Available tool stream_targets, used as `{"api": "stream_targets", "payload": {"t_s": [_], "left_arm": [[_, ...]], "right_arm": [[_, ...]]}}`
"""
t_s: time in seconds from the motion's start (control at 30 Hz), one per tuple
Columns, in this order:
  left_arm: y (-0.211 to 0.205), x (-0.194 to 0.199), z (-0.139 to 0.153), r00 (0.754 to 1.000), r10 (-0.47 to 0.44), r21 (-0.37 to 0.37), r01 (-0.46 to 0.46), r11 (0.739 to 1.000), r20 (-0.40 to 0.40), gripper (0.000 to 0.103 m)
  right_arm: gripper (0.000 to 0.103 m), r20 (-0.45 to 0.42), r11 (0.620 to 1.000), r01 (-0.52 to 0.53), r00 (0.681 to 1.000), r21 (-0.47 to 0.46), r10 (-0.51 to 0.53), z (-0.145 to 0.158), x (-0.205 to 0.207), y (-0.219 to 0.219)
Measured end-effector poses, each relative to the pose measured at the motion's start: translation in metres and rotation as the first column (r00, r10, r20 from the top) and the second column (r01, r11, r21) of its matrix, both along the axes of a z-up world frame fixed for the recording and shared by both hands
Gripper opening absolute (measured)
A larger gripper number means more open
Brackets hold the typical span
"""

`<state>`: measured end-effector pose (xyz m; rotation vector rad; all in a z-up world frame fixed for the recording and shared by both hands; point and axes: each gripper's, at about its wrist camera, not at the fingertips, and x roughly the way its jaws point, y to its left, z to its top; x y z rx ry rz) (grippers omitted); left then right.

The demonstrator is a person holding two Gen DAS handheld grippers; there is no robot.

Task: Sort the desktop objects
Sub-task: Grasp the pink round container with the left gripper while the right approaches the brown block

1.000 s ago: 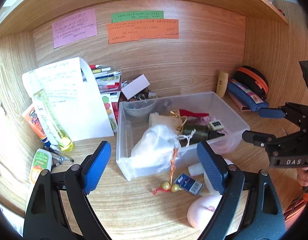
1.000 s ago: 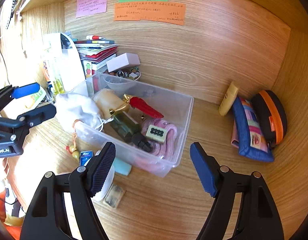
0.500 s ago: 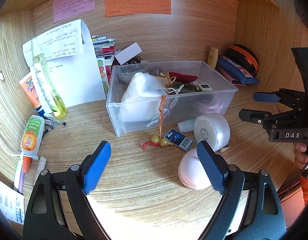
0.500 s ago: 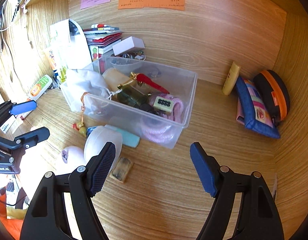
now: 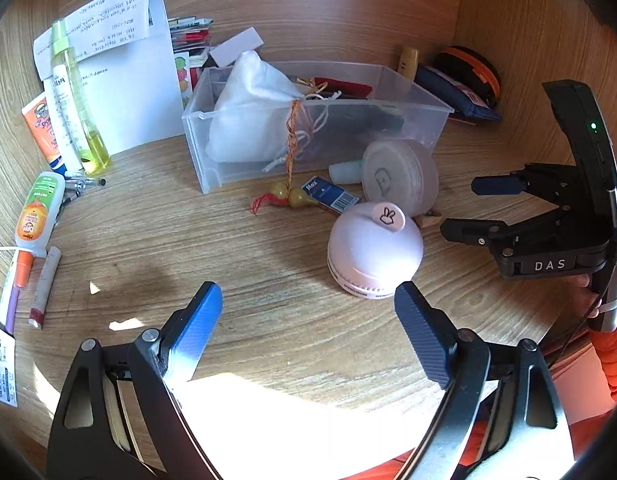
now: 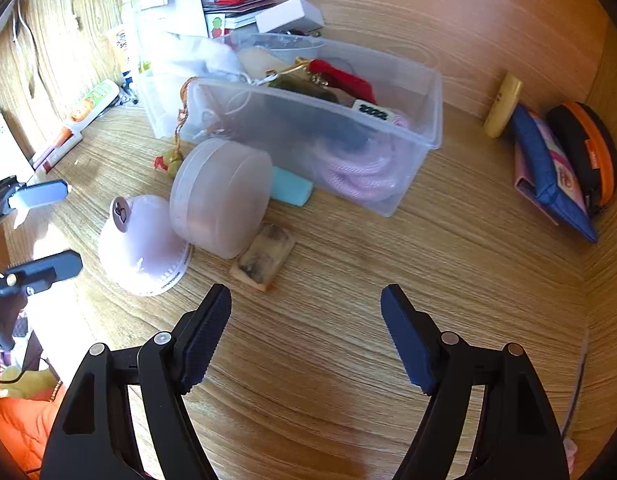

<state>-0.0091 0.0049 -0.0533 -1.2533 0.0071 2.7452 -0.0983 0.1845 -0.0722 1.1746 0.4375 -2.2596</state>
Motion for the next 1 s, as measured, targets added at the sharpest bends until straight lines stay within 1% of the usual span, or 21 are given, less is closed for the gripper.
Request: {"api": "stream_targets", "payload": {"t_s": [0.13,0.3,0.37,0.5,0.57,0.63,0.77,0.93,1.0], "left_arm": [[0.002,0.002,-0.005,1.0,-0.015,0.011,0.015,1.0,0.012,0.088],[0.007,-0.002,-0.009,0.999,-0.038,0.02,0.037,0.999,0.029,0.088],[0.01,-0.004,-0.011,0.998,-0.048,0.017,0.048,0.999,0.034,0.088],[0.016,-0.013,-0.012,0.997,-0.066,0.02,0.066,0.998,0.041,0.088],[0.021,-0.018,-0.013,0.996,-0.075,0.026,0.074,0.997,0.046,0.088],[0.027,-0.023,-0.015,0.995,-0.085,0.025,0.084,0.996,0.049,0.088],[0.036,-0.031,-0.018,0.994,-0.093,0.014,0.092,0.996,0.055,0.088],[0.04,-0.039,-0.021,0.995,-0.084,0.021,0.082,0.996,0.062,0.088],[0.039,-0.041,-0.021,0.996,-0.065,0.021,0.064,0.998,0.058,0.088]], "right_arm": [[0.074,0.015,1.0,-0.021,1.0,-0.007,0.021,-0.004,-0.002,-0.008],[0.071,0.027,0.999,-0.032,0.999,-0.004,0.032,-0.008,-0.008,-0.018],[0.061,0.034,1.0,-0.029,0.999,0.006,0.029,-0.01,-0.011,-0.019],[0.054,0.041,1.0,-0.016,0.999,-0.005,0.017,-0.008,-0.015,-0.012],[0.043,0.038,1.0,-0.002,0.999,-0.003,0.002,-0.006,-0.017,-0.006],[0.036,0.044,1.0,0.014,0.999,-0.005,-0.014,-0.005,-0.02,0.001],[0.036,0.063,1.0,0.018,0.998,-0.02,-0.017,-0.003,-0.027,0.008],[0.036,0.064,0.999,-0.034,0.997,-0.02,0.035,-0.002,-0.029,-0.003],[0.036,0.055,0.999,-0.045,0.997,-0.01,0.046,-0.002,-0.031,-0.008]]}}
